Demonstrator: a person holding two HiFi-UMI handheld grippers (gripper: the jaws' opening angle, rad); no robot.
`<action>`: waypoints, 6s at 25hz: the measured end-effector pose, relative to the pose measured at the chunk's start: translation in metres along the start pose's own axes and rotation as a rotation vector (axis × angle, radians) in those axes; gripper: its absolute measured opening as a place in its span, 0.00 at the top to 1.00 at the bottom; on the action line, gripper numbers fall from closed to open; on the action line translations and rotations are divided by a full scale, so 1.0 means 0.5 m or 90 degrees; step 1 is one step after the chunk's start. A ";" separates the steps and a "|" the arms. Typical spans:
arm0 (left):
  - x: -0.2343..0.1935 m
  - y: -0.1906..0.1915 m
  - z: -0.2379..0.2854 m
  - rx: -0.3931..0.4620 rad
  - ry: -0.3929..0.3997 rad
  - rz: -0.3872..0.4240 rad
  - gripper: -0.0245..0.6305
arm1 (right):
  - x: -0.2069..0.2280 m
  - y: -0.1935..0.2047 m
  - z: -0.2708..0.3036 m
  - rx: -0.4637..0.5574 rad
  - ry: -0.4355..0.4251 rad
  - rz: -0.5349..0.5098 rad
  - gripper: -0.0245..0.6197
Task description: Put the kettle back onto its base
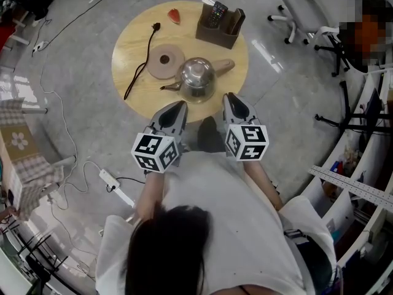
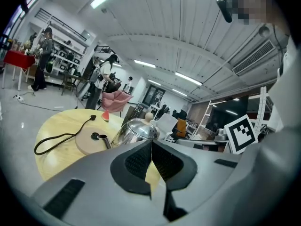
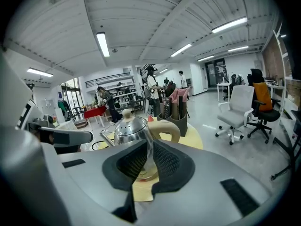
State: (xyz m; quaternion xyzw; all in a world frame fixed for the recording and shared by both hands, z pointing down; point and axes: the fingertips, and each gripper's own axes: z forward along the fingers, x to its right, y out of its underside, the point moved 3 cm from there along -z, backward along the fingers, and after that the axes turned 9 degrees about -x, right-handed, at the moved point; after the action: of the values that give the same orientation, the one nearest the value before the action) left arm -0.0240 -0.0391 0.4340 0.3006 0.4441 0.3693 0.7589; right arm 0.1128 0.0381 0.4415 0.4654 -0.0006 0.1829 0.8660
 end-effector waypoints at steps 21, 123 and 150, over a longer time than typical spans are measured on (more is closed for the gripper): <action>-0.124 -0.048 -0.007 0.050 -0.127 -0.065 0.92 | 0.079 -0.032 0.083 -0.006 0.002 -0.015 0.69; -0.240 -0.004 -0.038 0.109 -0.364 -0.265 0.92 | 0.127 -0.060 0.328 0.014 -0.021 -0.326 0.81; -0.253 0.018 -0.046 0.080 -0.368 -0.268 0.92 | 0.099 -0.129 0.312 0.058 -0.035 -0.235 0.83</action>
State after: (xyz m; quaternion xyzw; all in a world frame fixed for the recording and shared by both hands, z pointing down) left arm -0.0894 -0.1359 0.4885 0.3404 0.2851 0.0765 0.8927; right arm 0.2056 -0.1042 0.4865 0.5011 0.0697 0.0083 0.8625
